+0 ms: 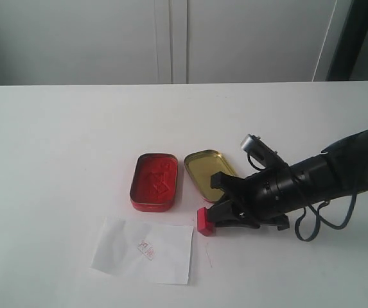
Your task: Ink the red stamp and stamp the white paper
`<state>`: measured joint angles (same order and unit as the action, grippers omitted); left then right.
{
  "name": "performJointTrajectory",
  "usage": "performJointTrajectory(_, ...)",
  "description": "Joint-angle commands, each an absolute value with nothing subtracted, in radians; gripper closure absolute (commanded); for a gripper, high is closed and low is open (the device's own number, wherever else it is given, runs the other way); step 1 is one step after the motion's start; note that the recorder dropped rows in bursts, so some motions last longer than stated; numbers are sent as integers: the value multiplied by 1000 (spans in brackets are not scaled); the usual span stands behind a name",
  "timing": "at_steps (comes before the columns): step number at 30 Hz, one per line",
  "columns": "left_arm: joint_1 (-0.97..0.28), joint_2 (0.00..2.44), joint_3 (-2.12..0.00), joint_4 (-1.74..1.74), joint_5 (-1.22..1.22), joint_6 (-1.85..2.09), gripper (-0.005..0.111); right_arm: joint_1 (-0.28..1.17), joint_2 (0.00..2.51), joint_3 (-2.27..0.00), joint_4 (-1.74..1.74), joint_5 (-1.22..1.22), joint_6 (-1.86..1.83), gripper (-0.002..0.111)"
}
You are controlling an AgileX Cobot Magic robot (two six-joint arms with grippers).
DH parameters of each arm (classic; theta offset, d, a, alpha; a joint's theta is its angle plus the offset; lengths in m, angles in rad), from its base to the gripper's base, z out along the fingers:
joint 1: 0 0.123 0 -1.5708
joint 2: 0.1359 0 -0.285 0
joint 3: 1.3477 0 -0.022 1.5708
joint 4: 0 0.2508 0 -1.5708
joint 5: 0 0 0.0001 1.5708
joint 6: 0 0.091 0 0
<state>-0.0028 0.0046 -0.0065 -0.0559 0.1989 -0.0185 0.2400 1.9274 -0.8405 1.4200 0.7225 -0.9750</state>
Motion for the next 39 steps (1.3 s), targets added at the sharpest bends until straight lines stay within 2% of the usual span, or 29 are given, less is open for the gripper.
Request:
performJointTrajectory(1, -2, 0, 0, -60, 195, -19, 107, 232, 1930, -836, 1418, 672, -991, 76)
performJointTrajectory(7, -2, 0, 0, -60, 195, -19, 107, 232, 1930, -836, 1418, 647, -987, 64)
performJointTrajectory(33, -2, 0, 0, -60, 195, -19, 107, 148, 1901, -836, 1356, 548, -939, 64)
performJointTrajectory(35, -2, 0, 0, -60, 195, -19, 107, 143, 1887, -836, 1333, 548, -939, 66)
performJointTrajectory(39, -2, 0, 0, -60, 195, -19, 107, 139, 1872, -836, 1291, 557, -939, 83)
